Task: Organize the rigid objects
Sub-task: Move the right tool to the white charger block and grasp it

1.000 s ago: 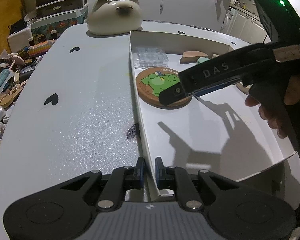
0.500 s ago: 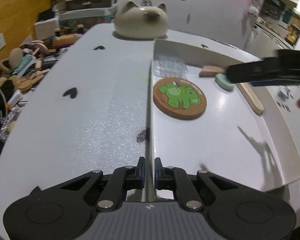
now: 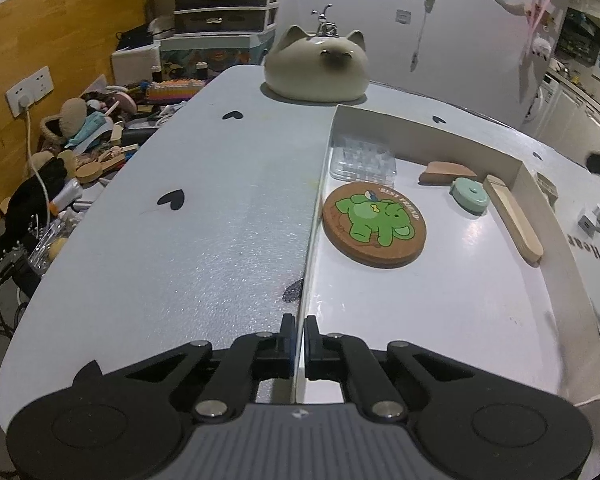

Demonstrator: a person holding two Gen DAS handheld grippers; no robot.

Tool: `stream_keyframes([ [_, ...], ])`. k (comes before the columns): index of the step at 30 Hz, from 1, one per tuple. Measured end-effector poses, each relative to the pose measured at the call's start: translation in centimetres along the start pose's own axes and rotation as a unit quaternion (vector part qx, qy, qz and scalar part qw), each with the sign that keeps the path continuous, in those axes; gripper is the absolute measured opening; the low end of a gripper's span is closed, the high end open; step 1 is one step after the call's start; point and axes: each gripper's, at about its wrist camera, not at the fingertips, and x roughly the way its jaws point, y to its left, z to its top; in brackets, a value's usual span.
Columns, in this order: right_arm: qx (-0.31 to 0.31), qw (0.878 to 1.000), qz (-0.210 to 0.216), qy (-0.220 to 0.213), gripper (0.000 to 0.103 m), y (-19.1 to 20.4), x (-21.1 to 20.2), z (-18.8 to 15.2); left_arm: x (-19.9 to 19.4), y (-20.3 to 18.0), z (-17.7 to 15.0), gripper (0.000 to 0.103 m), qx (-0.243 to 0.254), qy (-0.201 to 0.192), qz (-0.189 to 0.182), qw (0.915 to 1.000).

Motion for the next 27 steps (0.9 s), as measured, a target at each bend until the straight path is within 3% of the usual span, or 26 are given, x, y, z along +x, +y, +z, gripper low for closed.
stream_keyframes([
  [4,0.041,0.996,-0.075,-0.018,0.103,-4.6,0.5,-0.3,0.1,-0.2,0.1,0.005,-0.001,0.003,0.008,1.0000],
  [9,0.085,0.982,-0.167,-0.016,0.103,-10.6,2.1,-0.5,0.1,-0.3,0.2,0.005,-0.003,0.010,0.013,0.9999],
  [13,0.070,0.975,-0.209,-0.002,0.103,-14.3,4.0,-0.3,0.1,-0.4,0.3,0.005,-0.004,0.012,0.017,0.9998],
  [16,0.047,0.980,-0.191,0.010,0.102,-16.0,5.2,-0.1,0.0,-0.4,0.2,0.005,-0.007,0.012,0.018,0.9997],
  [18,0.041,0.986,-0.162,0.019,0.094,-17.3,5.9,0.3,0.0,-0.5,0.2,0.005,-0.009,0.011,0.019,0.9997],
  [21,0.030,0.992,-0.122,0.035,0.094,-18.6,7.1,0.9,0.0,-0.5,0.1,0.006,-0.011,0.010,0.022,0.9996],
  [24,-0.017,0.994,-0.100,0.048,0.091,-19.0,8.1,1.5,-0.1,-0.6,0.1,0.006,-0.012,0.010,0.025,0.9996],
  [27,-0.020,0.995,-0.080,0.058,0.087,-19.5,8.9,1.9,-0.1,-0.7,0.1,0.006,-0.018,0.009,0.027,0.9994],
])
